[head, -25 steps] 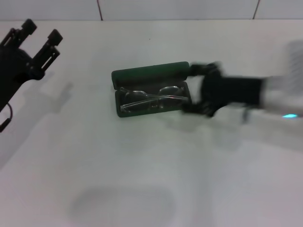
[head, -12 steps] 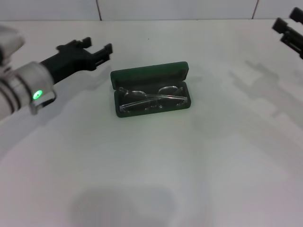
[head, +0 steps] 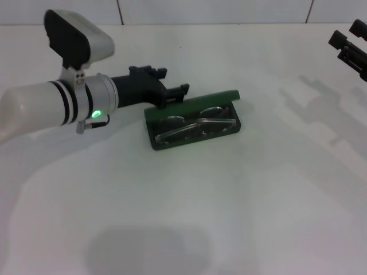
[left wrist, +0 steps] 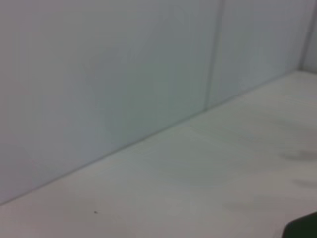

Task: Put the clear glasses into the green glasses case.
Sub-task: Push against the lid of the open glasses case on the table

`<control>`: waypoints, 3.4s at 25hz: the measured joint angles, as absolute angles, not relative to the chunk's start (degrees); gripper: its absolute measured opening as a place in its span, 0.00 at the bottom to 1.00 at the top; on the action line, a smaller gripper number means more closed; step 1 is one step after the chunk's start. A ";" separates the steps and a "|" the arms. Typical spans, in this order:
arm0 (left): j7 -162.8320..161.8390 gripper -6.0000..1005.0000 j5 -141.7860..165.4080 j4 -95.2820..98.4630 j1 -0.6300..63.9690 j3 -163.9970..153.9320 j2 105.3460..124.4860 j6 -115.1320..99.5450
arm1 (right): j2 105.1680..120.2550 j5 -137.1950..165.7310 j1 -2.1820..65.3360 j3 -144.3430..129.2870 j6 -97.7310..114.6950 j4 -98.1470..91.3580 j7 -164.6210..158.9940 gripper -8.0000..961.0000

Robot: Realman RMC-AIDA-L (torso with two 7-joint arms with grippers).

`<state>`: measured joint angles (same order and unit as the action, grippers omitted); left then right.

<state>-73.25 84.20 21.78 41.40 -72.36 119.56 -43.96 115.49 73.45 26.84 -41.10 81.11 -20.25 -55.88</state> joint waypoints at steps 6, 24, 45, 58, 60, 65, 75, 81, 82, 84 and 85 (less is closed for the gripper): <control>-73.65 0.70 86.16 22.70 40.14 -72.42 119.80 -46.03 | 115.51 73.54 27.25 -40.95 80.88 -19.42 -55.31 0.66; -65.91 0.70 74.13 26.72 31.81 -72.15 119.43 -57.58 | 115.85 73.60 27.90 -40.91 80.68 -19.24 -55.15 0.66; -66.65 0.70 75.80 25.40 30.87 -76.39 119.80 -61.23 | 115.71 73.74 30.56 -41.65 76.29 -18.27 -53.68 0.66; -67.88 0.70 70.57 25.45 30.57 -78.98 119.72 -62.24 | 115.84 73.74 30.52 -41.67 75.67 -17.91 -53.08 0.66; -71.06 0.70 69.83 25.51 30.34 -78.96 119.50 -62.91 | 115.84 73.74 30.30 -41.66 75.67 -17.91 -53.08 0.66; -75.49 0.70 70.98 25.54 29.49 -78.97 119.19 -66.97 | 115.53 73.80 30.20 -44.47 77.05 -18.03 -53.23 0.66; -70.55 0.70 70.68 27.22 24.59 -64.56 117.86 -74.51 | 109.81 86.76 35.63 -73.34 94.19 -26.97 -72.35 0.66; -69.22 0.70 70.56 27.44 23.38 -55.17 116.98 -77.30 | 112.15 102.75 40.94 -73.86 94.98 -27.23 -80.28 0.66; -69.22 0.70 70.55 27.60 23.13 -54.62 116.88 -77.57 | 112.76 104.83 41.80 -73.84 94.08 -27.32 -81.60 0.66; -69.22 0.70 70.50 28.42 22.04 -53.11 116.68 -78.02 | 113.76 107.51 43.01 -73.82 93.19 -27.45 -83.29 0.66; -69.21 0.70 70.50 28.65 21.77 -52.85 116.66 -78.01 | 114.39 108.88 43.63 -73.83 92.92 -27.47 -83.97 0.66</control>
